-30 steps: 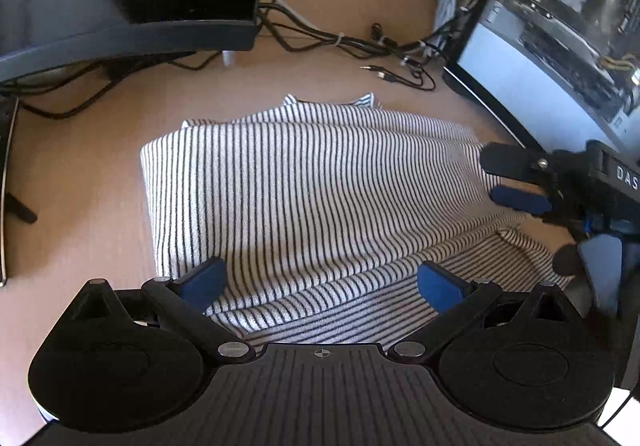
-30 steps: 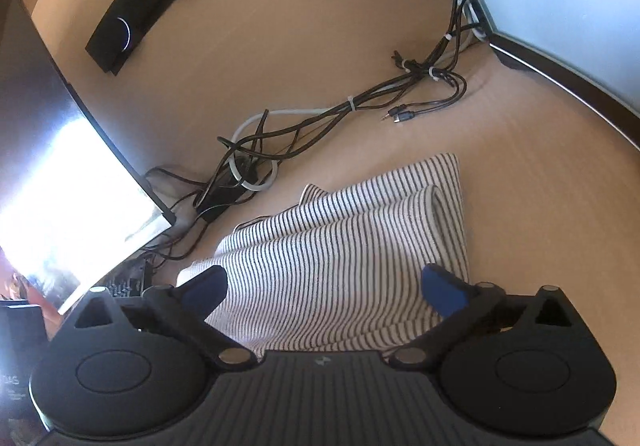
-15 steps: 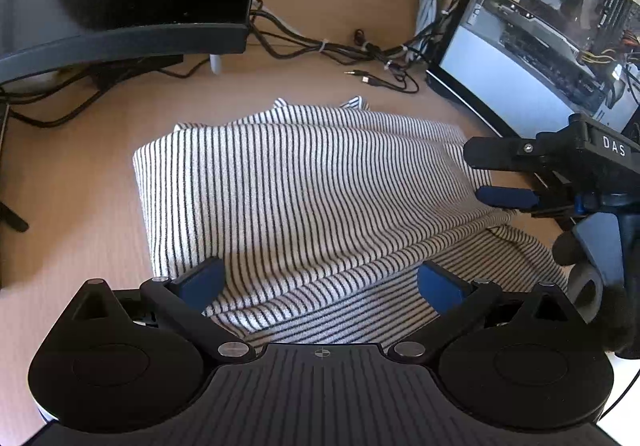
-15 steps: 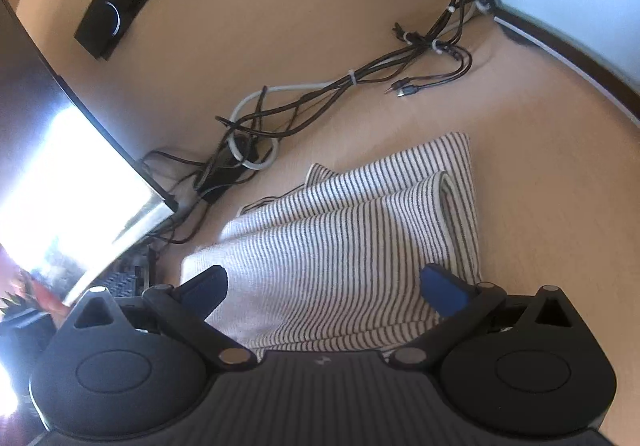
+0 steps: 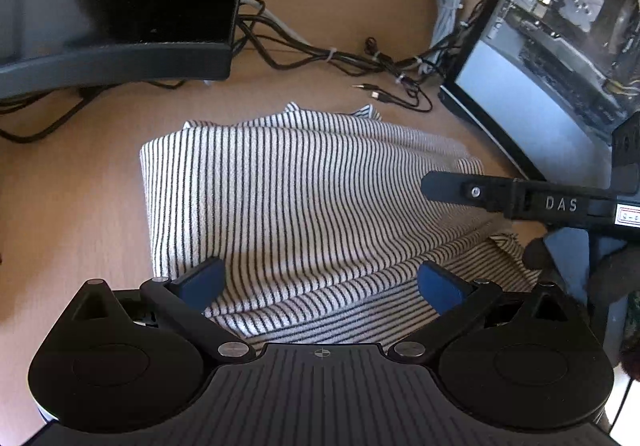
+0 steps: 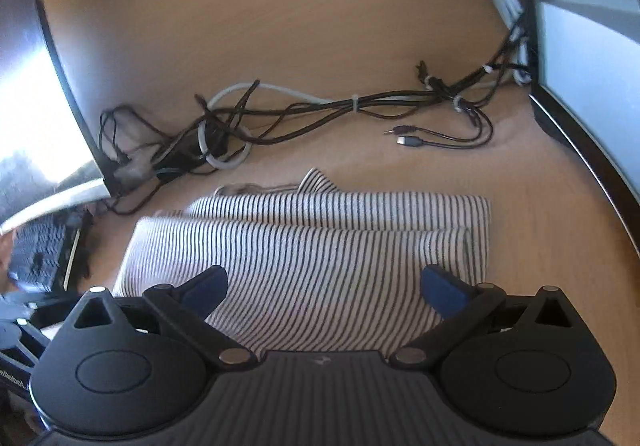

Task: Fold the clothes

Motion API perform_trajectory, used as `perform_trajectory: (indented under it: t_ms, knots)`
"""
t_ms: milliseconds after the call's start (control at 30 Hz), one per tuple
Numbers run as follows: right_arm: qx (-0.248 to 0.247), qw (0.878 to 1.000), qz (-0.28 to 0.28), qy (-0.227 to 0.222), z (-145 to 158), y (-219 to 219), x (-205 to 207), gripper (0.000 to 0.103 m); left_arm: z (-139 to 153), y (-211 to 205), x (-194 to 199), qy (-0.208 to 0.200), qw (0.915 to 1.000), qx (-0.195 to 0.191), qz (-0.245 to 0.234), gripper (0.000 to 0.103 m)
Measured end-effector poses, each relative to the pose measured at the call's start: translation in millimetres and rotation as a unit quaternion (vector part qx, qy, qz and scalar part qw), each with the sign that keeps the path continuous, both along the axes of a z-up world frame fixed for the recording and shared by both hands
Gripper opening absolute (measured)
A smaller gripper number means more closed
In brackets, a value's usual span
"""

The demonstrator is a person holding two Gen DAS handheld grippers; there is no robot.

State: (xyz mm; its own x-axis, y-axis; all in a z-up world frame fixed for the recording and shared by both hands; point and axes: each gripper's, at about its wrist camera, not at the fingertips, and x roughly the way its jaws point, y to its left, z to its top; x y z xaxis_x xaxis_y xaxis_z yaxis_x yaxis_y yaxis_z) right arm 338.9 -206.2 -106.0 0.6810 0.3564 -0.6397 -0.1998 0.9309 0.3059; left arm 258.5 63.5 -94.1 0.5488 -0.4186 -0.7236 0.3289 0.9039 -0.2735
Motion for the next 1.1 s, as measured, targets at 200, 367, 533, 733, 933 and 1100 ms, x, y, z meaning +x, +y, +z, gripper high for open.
perform_trajectory:
  t_ms: [200,367,533,733,933,1100]
  knots:
    - [0.004,0.998,0.032,0.054,6.5,-3.2,8.0,0.103,-1.7,-0.5,-3.4,-0.006,1.0,0.002,0.007,0.103]
    - [-0.033,0.999,0.023,0.001,48.0,-2.3,8.8,0.078,-0.6,-1.6,-1.2,-0.003,0.9999,0.003,0.016,0.103]
    - [-0.084,0.994,0.072,-0.02,52.8,13.4,53.8,0.032,12.2,-3.3,-11.7,-0.014,0.9984,0.017,0.052,0.103]
    - [-0.093,0.991,0.094,0.024,4.0,27.9,105.3,0.028,35.7,29.4,-38.6,-0.027,0.9928,0.023,0.115,0.103]
    - [-0.06,0.993,0.098,0.011,19.6,21.5,86.9,0.006,35.8,65.7,-51.8,-0.004,0.9845,-0.004,0.175,0.103]
    - [-0.024,0.993,0.109,-0.031,81.8,5.2,10.1,0.005,50.7,91.1,-54.8,-0.021,0.987,-0.053,0.151,0.103]
